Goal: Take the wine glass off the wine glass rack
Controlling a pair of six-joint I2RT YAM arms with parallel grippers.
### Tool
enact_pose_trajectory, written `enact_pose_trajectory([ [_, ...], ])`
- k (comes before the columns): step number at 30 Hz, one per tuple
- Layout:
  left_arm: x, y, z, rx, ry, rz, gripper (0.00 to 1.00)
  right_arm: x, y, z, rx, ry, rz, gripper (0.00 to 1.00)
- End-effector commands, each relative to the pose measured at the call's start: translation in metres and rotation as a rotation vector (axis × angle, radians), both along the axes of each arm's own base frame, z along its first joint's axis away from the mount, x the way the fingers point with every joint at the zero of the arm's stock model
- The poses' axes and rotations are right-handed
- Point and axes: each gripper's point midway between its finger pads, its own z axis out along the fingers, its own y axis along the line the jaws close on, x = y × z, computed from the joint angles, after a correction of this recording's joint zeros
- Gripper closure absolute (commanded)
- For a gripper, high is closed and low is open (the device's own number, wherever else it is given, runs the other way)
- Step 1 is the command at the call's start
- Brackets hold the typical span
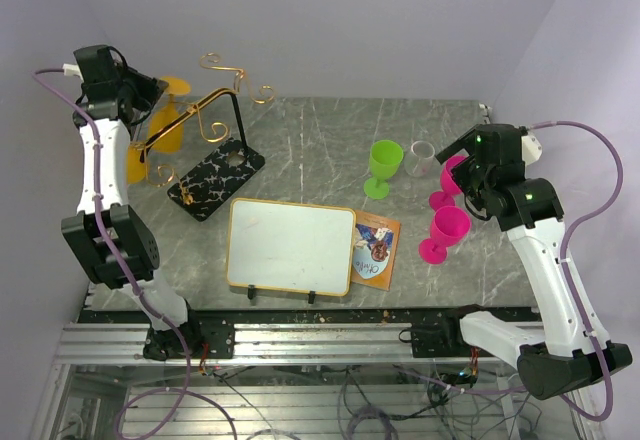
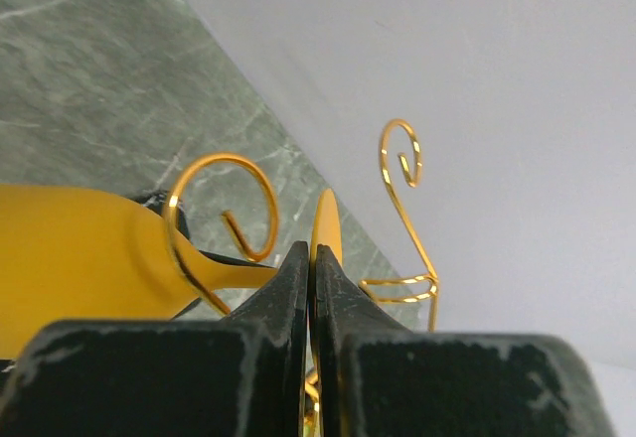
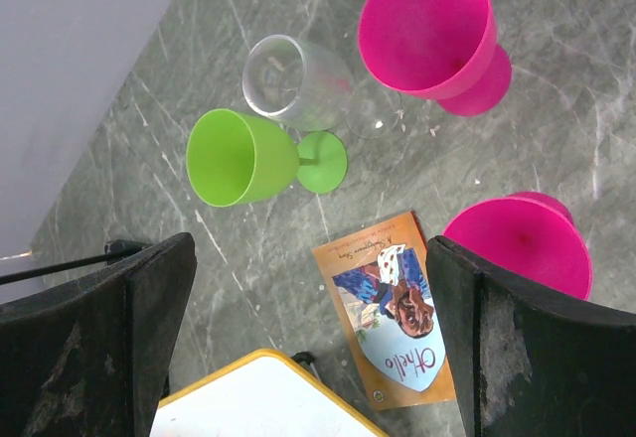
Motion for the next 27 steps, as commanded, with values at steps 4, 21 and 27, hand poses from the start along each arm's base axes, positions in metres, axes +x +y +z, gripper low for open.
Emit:
enact_pose_trajectory([
  [4,0.011,-0.028,0.037,-0.138,-0.158,-0.15,0.93,0.001,0.0,0.013,0.01,-0.046,-0.007,0.0],
  [21,-0.009,-0.072,0.151,-0.408,-0.703,-0.454,0.93,0.002,0.003,0.016,0.012,-0.072,0.023,0.0],
  [27,-0.059,-0.087,0.189,-0.418,-0.87,-0.546,0.93,0.007,0.013,0.032,0.01,-0.198,0.113,0.0],
])
